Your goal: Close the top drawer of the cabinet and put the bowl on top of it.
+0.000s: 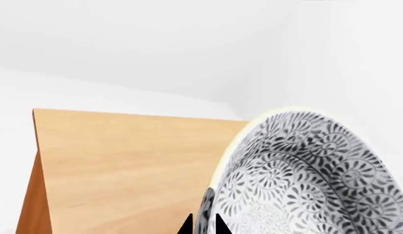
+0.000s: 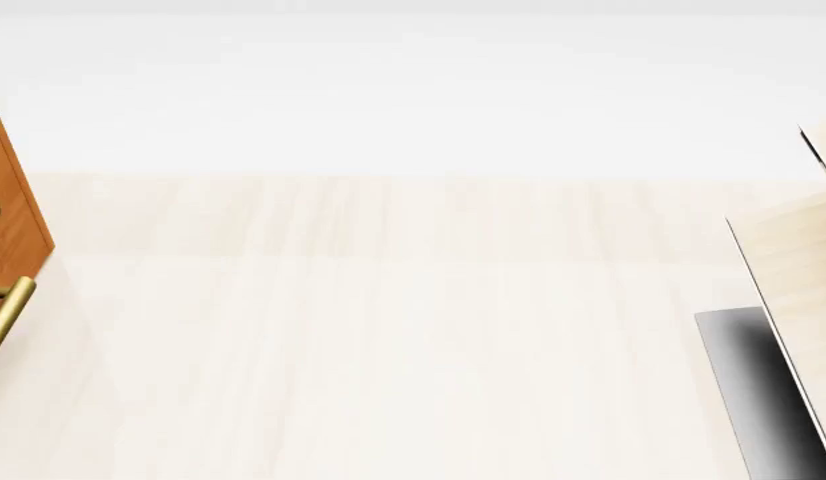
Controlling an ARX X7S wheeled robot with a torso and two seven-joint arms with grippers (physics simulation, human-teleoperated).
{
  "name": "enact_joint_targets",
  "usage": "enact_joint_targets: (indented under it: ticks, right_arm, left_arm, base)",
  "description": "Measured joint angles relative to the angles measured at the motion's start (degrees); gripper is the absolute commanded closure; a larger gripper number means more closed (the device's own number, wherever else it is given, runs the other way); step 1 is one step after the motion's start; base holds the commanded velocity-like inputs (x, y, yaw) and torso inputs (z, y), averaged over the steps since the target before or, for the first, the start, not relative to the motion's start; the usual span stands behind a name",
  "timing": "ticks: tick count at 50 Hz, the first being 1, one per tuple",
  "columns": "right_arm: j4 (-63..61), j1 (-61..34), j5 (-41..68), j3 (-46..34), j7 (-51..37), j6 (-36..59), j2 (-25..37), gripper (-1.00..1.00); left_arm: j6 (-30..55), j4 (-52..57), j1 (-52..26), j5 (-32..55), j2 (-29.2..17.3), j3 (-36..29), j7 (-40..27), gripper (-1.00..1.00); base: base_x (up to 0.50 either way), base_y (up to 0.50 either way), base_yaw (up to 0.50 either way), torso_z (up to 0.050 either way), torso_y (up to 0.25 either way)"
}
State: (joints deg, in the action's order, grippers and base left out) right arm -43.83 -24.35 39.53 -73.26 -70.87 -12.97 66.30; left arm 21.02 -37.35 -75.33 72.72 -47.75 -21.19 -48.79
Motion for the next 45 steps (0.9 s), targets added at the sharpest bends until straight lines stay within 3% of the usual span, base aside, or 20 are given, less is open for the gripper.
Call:
enact_joint_targets:
  ticks: [12, 13, 45]
  right_arm:
    - [-0.16, -0.18, 0.24, 0.18, 0.14, 0.52, -0.24, -1.00]
    - [-0.24, -0.18, 0.24, 0.20, 0.11, 0.57, -0.21, -1.00]
    - [-0.86, 0.94, -0.90, 0.46, -0.14, -0.27, 0.52, -1.00]
  left_arm:
    - [-0.51, 0.66, 1.21, 0.65, -0.70, 1.06, -0.76, 1.00]
    - [-0.44, 0.72, 1.21, 0.64, -0.75, 1.06, -0.83, -1.00]
    - [1.45, 3.56, 1.20, 0.80, -2.24, 1.63, -1.58, -1.00]
  base:
    - [0.00, 0.00, 0.00, 0.000, 0.000]
    - [0.00, 0.00, 0.00, 0.000, 0.000]
    - [0.00, 0.00, 0.00, 0.000, 0.000]
